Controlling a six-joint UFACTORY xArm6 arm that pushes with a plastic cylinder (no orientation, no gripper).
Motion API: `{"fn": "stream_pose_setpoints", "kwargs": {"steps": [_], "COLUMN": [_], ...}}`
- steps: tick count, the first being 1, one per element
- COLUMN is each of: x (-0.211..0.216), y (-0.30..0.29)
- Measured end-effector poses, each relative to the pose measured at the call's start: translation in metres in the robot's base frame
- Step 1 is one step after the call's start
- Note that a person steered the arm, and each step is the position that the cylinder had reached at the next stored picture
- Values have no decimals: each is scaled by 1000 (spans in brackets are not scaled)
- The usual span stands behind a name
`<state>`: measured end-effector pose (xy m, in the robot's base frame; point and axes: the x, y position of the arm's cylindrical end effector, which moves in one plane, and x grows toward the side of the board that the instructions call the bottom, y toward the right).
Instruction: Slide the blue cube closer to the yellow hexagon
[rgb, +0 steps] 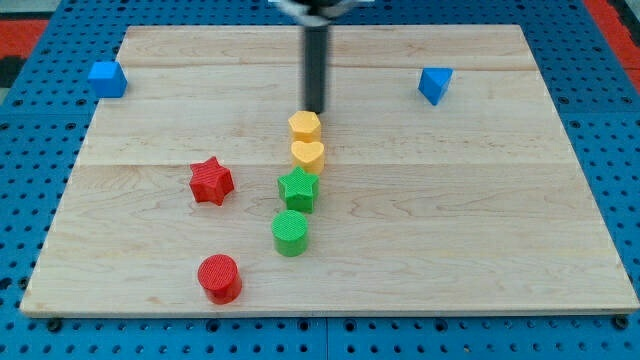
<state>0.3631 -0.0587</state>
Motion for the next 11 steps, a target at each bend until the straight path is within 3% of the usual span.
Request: {"fn": "stream_pose_setpoints", "kwargs": {"steps": [2, 3, 5, 8, 9, 11], "x": [48, 42, 32, -113, -113, -78], "y": [-157, -242, -246, -245, -232, -131]}}
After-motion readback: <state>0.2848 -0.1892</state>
